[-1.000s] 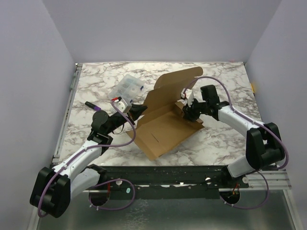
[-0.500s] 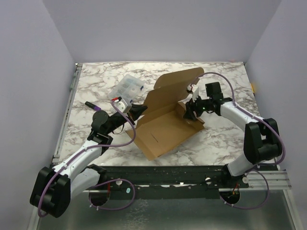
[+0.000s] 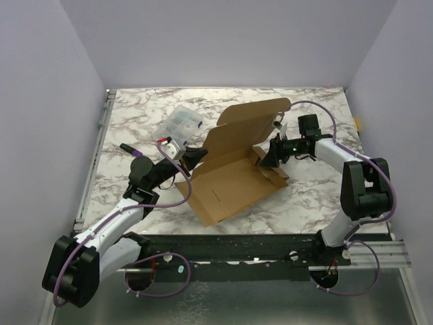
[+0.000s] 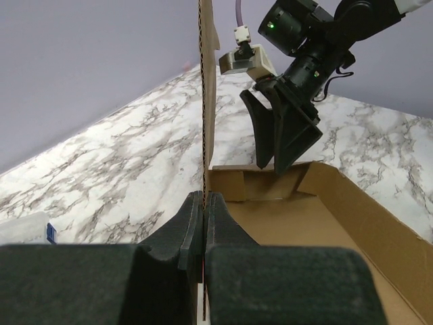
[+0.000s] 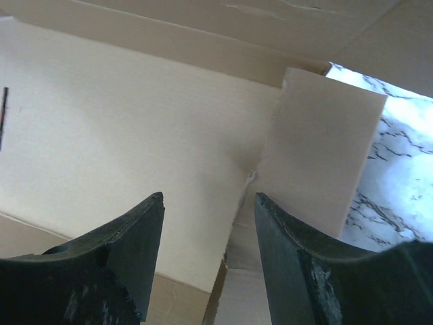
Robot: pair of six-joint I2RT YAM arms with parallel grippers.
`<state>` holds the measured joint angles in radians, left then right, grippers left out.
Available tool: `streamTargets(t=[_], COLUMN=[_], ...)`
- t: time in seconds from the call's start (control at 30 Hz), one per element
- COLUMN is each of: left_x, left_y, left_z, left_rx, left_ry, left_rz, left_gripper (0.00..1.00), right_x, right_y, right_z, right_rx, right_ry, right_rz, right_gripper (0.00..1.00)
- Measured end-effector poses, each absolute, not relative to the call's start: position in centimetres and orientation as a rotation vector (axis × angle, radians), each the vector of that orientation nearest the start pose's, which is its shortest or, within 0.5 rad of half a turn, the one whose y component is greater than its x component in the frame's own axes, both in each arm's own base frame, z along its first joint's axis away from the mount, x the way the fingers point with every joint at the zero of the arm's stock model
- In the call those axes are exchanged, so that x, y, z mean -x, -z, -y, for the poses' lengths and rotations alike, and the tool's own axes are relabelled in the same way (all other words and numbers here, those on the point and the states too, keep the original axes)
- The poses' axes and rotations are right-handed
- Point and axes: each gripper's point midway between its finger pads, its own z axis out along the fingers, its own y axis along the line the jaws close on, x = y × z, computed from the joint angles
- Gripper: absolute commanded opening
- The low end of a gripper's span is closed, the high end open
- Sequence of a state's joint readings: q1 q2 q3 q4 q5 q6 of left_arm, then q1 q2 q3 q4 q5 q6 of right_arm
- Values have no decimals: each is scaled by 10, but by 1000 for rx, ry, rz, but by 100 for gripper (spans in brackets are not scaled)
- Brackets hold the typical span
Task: Fold the paper box
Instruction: Fold the paper box at the center of the board.
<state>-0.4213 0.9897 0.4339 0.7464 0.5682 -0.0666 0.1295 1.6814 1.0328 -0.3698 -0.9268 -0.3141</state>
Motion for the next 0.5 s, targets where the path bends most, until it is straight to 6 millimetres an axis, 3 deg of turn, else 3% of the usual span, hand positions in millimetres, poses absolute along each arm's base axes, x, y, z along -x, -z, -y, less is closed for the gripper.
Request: streamTargets(t=[0.2,0.5], left_x=[-270,-269], left_y=[-257,-252], left_z=[227,230], left_rx=[-722,-743], left_ry=[791,806], left_rz=[-1267,-1273], left_gripper=[0,0], right_x=[-326,-343], right_y=[-100,-104], right_z=[-172,-135], right_rx=[764,520], right_ry=[-1152,-1210], right_rz=[-2174,-2200], right_gripper=[61,47])
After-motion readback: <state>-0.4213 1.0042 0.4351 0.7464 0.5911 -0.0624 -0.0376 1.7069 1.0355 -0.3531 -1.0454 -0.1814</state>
